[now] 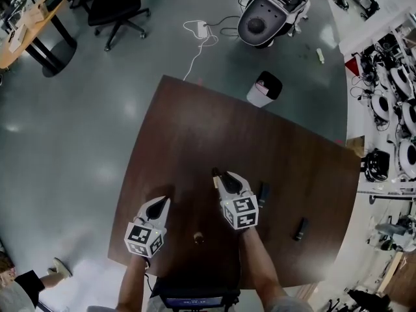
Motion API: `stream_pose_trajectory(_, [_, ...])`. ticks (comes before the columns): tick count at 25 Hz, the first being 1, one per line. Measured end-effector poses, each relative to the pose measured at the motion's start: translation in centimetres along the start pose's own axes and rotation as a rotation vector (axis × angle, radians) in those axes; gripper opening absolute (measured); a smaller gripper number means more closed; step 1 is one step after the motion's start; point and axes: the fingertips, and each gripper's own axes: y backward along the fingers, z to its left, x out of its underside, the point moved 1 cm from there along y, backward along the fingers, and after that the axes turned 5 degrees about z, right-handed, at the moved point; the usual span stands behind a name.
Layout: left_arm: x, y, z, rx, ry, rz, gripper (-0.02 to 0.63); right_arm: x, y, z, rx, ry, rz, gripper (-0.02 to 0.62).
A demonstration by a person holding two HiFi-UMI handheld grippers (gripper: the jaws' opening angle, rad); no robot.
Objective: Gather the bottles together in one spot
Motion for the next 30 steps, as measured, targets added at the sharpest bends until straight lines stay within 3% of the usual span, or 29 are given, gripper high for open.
stream_pose_trajectory(6, [0.3, -0.3, 0.6, -0.006, 0.013, 0.010, 0.002, 0.4, -1.5, 0.4, -0.037, 0.010, 0.048, 0.187])
stream_pose_trajectory(18, [0.9, -0.5, 1.1, -0.013, 0.030, 0.019, 0.002, 2.3, -2.9, 0.7, -0.038, 0.036, 0.157, 0.198])
stream_pose_trajectory(30, [1.3, -0.5, 1.1, -0.018, 0.028, 0.017, 0.002, 2.3, -2.4, -0.2, -0.023, 0.004, 0.156, 0.147])
